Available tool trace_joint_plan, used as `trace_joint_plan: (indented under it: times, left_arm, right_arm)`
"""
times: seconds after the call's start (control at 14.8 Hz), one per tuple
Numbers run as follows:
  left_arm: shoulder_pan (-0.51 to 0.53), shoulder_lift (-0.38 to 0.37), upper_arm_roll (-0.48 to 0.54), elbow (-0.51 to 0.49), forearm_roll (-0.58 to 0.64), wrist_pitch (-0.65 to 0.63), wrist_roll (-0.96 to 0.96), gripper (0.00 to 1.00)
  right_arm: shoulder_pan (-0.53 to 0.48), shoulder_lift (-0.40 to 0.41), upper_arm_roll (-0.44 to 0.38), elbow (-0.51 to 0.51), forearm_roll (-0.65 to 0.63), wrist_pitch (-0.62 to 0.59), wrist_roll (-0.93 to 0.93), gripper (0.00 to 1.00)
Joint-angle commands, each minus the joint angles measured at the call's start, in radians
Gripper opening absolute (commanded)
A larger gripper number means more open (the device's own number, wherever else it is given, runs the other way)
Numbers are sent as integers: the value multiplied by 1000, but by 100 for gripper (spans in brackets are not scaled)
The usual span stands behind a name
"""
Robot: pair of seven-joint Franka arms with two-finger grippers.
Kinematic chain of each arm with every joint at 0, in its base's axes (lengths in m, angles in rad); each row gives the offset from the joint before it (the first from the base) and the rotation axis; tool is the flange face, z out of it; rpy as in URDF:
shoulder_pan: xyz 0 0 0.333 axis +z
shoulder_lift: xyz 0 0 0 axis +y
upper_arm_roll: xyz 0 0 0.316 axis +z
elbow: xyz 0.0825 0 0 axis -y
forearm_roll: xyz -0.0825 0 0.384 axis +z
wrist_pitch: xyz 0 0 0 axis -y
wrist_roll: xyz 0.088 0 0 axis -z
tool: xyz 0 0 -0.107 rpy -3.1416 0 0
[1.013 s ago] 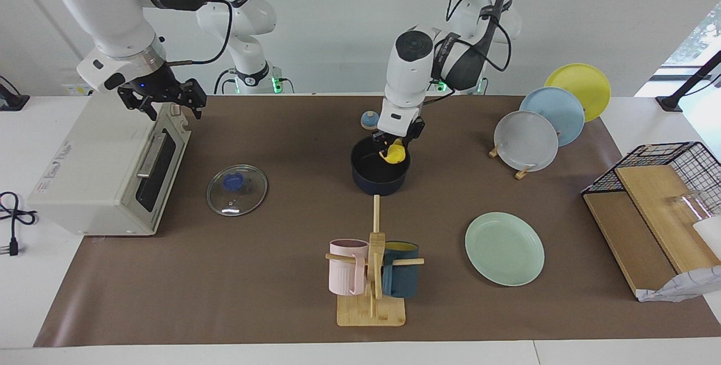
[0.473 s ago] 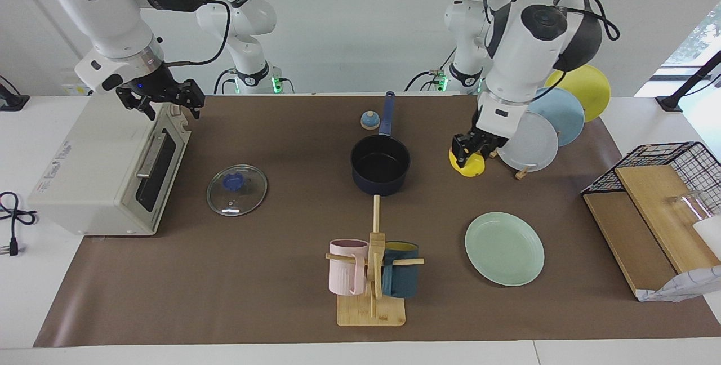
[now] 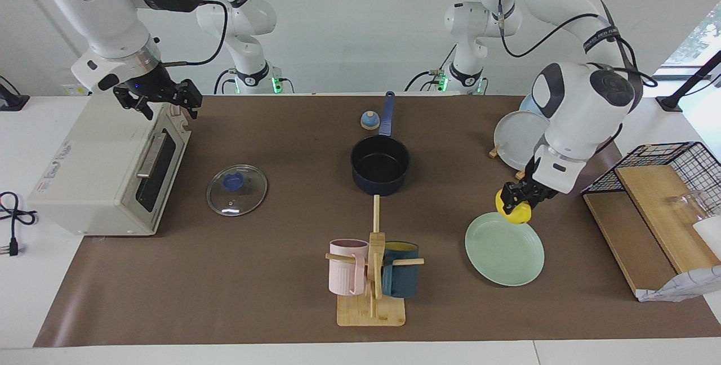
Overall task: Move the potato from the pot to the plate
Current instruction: 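Carry the potato with the left gripper onto the pale green plate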
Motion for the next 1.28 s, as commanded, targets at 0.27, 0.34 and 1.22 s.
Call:
trace_joint_plan:
  times: [0.27,0.34,1.22]
  left_arm:
    - [13,154,-9,59,121,115,114,0]
    - [10,157,-9,56,127,129,124,0]
    - [6,160,-8,-31,129,195,126,100]
  right_arm:
    - [-17,-22,15,-22,8,-4,17,100]
    - [-17,-22,15,-23,8,-4,17,100]
    - [-17,-22,15,-22,8,-4,17,100]
